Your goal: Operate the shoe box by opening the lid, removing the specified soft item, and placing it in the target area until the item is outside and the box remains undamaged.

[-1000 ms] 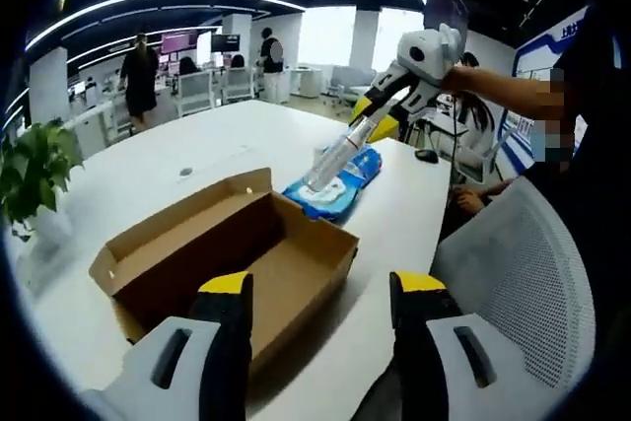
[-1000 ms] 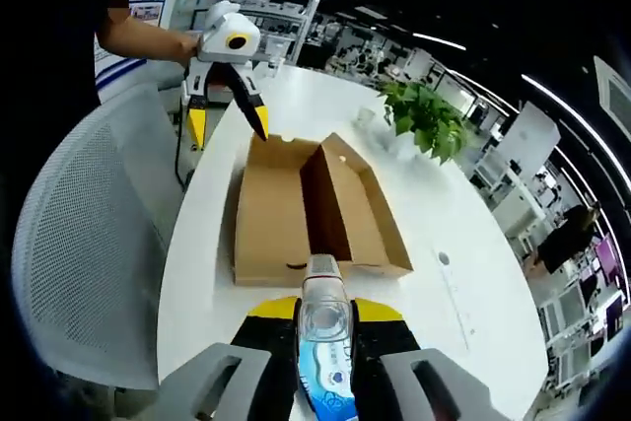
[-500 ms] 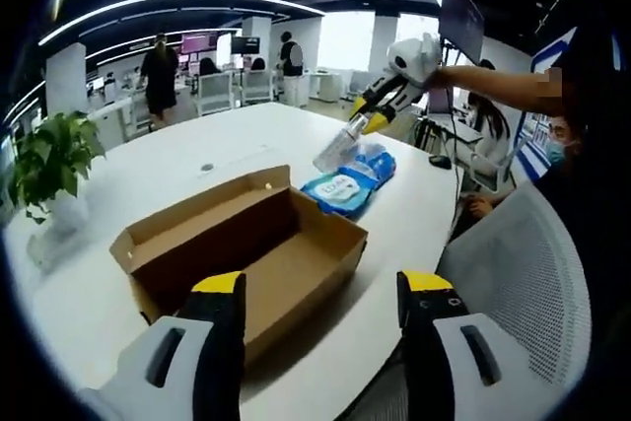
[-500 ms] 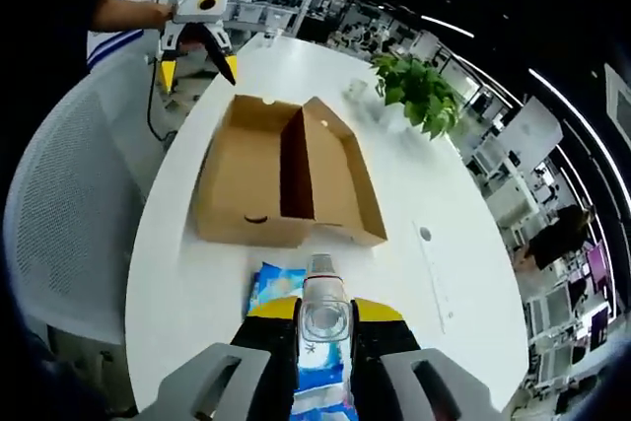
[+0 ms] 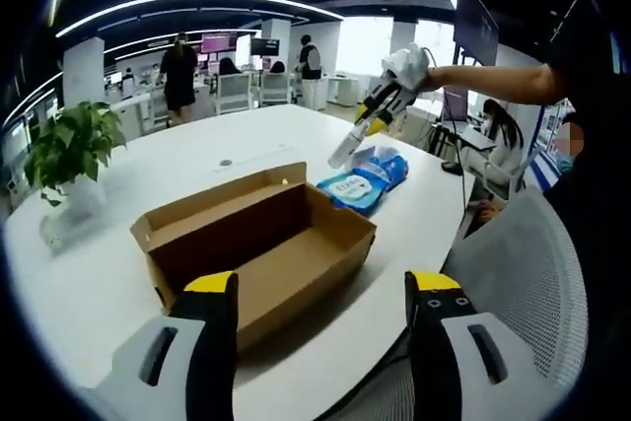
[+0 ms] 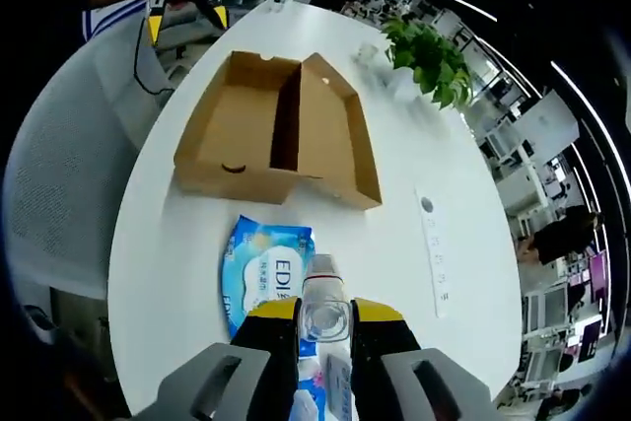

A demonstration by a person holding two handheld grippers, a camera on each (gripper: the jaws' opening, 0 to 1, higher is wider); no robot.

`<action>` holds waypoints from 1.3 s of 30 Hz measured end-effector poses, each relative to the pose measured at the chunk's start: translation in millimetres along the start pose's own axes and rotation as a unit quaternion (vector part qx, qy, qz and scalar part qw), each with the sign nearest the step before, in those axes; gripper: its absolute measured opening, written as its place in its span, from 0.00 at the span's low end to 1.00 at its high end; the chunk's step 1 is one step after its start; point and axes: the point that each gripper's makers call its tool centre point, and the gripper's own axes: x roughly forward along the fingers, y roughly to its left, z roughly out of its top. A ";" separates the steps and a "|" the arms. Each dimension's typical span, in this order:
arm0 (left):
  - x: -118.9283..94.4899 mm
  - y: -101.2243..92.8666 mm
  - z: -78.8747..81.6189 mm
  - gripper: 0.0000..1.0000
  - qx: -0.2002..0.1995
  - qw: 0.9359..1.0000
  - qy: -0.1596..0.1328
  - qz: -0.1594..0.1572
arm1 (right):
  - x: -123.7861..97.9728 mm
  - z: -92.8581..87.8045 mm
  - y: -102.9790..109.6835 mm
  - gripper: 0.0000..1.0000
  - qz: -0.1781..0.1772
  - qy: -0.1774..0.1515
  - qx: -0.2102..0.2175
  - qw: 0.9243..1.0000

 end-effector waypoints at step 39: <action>-23.9 5.0 -14.6 0.82 -0.011 0.999 0.011 0.043 | 65.1 -39.5 -25.7 0.15 0.069 0.102 -0.035 0.992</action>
